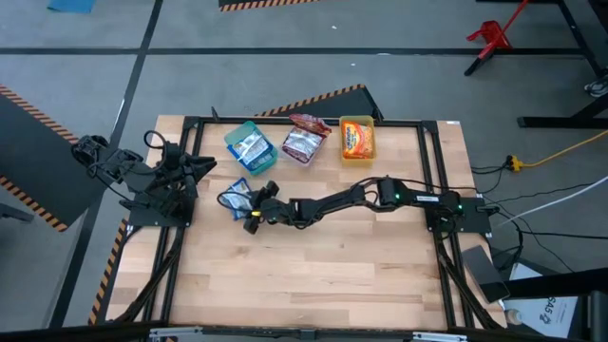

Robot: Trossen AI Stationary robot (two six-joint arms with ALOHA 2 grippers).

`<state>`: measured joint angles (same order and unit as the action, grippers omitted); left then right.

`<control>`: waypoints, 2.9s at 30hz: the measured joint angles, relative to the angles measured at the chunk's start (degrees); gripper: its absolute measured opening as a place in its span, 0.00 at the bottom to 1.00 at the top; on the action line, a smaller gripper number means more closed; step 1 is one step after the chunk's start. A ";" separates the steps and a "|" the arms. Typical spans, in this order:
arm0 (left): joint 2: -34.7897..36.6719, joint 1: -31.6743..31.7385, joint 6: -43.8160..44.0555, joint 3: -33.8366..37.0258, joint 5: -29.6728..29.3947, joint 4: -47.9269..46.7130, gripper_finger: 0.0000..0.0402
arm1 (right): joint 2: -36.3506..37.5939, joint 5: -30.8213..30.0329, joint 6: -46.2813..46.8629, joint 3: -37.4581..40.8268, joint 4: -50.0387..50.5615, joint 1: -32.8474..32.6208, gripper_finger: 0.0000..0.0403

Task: Sort Maruchan noodles
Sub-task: Put the blue noodle pack into the blue bin

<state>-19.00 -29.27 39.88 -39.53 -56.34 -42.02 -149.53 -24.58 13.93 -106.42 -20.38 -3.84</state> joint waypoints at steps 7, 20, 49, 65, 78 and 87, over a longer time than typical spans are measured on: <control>0.00 0.01 0.07 0.00 0.00 -1.61 0.21 | 0.06 0.66 1.98 -0.04 2.00 0.06 0.31; 0.00 0.00 0.39 0.00 0.07 -2.23 0.21 | 1.24 4.52 7.87 0.19 5.60 -1.45 0.01; -0.33 0.00 0.11 10.68 11.84 2.51 0.21 | 12.11 -5.18 8.53 0.40 35.18 -14.47 0.01; -19.16 0.11 14.40 17.09 23.06 9.40 0.21 | 14.49 -4.56 6.84 0.30 30.16 -15.97 0.51; -36.97 2.31 27.50 17.09 29.53 9.72 0.21 | 14.42 -6.10 6.76 0.40 27.10 -15.16 0.69; -41.65 2.29 27.62 17.09 31.83 16.31 0.21 | 14.33 -7.93 5.73 8.02 16.10 -13.58 0.70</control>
<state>-60.66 -26.98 67.49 -22.44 -24.50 -25.71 -135.20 -32.51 19.65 -98.39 -4.28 -17.42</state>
